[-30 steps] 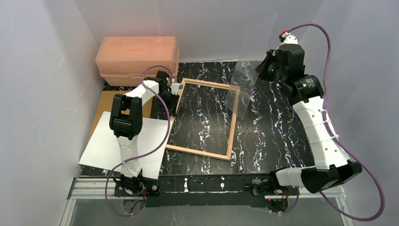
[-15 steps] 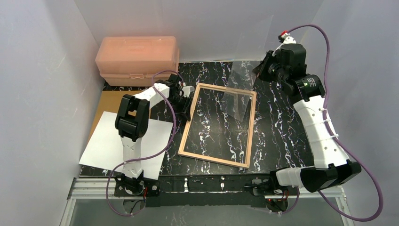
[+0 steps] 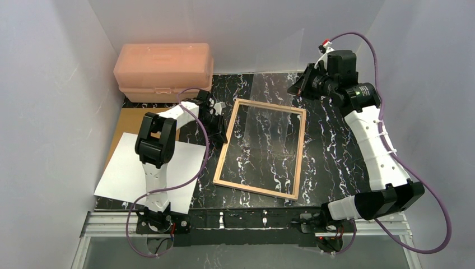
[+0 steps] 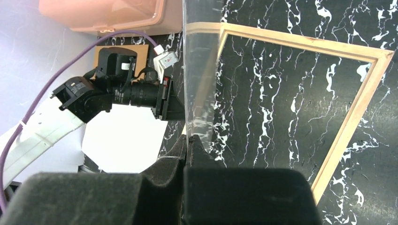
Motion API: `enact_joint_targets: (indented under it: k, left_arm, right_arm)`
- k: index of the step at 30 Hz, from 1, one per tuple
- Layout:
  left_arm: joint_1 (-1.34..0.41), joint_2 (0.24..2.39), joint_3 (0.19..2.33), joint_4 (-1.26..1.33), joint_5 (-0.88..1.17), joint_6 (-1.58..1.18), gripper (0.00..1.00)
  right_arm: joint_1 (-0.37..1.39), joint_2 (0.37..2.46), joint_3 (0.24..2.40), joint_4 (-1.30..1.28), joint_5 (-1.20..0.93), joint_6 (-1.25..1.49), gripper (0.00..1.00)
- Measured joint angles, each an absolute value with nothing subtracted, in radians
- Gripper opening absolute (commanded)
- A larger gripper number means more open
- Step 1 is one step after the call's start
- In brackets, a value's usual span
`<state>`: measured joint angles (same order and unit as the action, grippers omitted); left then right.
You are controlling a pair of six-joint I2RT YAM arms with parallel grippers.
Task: Put the photo into the frame
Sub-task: Adjust the photo frame at the center of the board.
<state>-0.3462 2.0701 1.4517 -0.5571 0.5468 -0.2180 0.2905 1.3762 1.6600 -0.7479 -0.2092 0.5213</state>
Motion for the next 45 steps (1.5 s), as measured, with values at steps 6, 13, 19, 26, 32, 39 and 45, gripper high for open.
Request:
enact_joint_targets:
  k: [6,13,19,26,32,39,45]
  left_arm:
    - [-0.329,2.019,1.375,-0.487,0.525,-0.313,0.0]
    - [-0.26,1.934,1.208,-0.398,0.494,-0.407,0.0]
    - [-0.249,1.891,1.146,-0.36,0.521,-0.427,0.16]
    - [-0.302,1.891,1.26,-0.415,0.57,-0.309,0.49]
    - [-0.379,1.966,1.481,-0.478,0.517,-0.178,0.56]
    - [-0.428,2.138,1.623,-0.532,0.355,-0.039,0.54]
    - [-0.422,2.157,1.655,-0.551,0.264,0.025,0.3]
  right_arm:
    - [0.281,1.39,1.702,-0.764,-0.25,0.525,0.01]
    - [0.275,1.396,1.687,-0.756,-0.311,0.551,0.01]
    - [0.272,1.4,1.65,-0.754,-0.335,0.556,0.01]
    - [0.208,1.4,1.627,-0.762,-0.378,0.568,0.01]
    - [0.15,1.382,1.627,-0.768,-0.384,0.569,0.01]
    - [0.143,1.338,1.627,-0.804,-0.372,0.567,0.01]
    - [0.136,1.315,1.623,-0.813,-0.369,0.568,0.01]
